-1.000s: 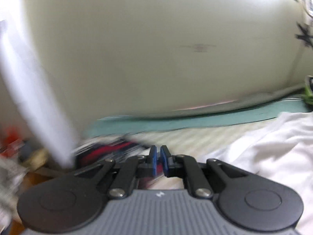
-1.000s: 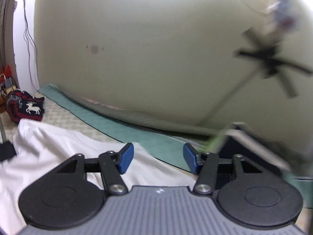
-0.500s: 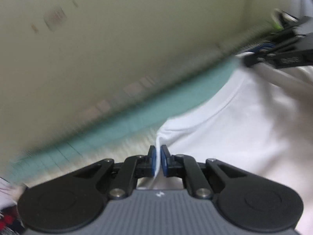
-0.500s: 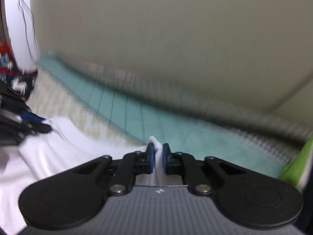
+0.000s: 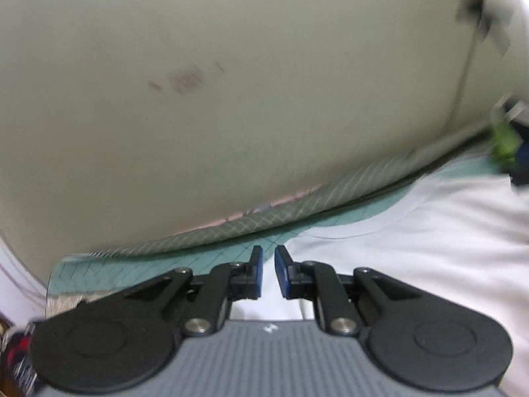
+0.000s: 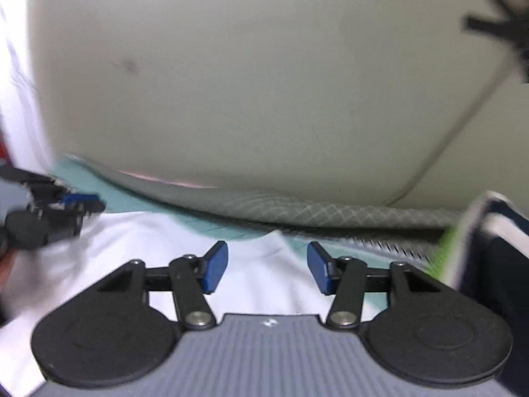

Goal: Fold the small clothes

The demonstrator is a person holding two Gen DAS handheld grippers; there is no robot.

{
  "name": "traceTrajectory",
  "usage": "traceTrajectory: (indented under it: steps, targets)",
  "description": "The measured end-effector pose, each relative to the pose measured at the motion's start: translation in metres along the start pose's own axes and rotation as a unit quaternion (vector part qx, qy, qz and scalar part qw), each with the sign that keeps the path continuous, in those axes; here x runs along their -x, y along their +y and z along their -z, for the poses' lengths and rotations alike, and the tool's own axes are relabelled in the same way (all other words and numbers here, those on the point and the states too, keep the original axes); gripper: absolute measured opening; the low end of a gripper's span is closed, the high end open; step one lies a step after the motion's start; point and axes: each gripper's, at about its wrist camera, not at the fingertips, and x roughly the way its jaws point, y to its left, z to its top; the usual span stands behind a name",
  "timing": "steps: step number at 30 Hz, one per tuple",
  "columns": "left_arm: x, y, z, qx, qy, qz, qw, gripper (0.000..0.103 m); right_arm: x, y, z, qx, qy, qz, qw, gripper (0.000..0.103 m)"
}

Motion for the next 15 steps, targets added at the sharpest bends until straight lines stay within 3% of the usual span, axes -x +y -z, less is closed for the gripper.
traceTrajectory:
  steps: [3,6,8,11,15]
  targets:
    - [0.085,0.021,0.043,0.010,-0.022,0.032,0.9992,0.020,0.085,0.008,0.049,0.002,-0.007,-0.027,1.000,0.046]
    - [0.130,0.029,0.097,0.009,0.012,0.063,0.9979,0.025,0.138,0.020,0.107,-0.010,0.019,-0.033,0.999,0.047]
    - [0.156,0.025,0.133,0.025,0.049,0.088,0.9946,0.025,0.160,0.029,0.142,-0.009,0.042,-0.022,0.999,0.051]
    - [0.162,0.024,0.179,0.055,0.105,0.115,0.9864,0.025,0.177,0.043,0.179,-0.014,0.065,-0.010,0.998,0.052]
    - [0.183,0.009,0.219,0.090,0.125,0.133,0.9791,0.026,0.183,0.043,0.206,-0.030,0.070,-0.016,0.997,0.049]
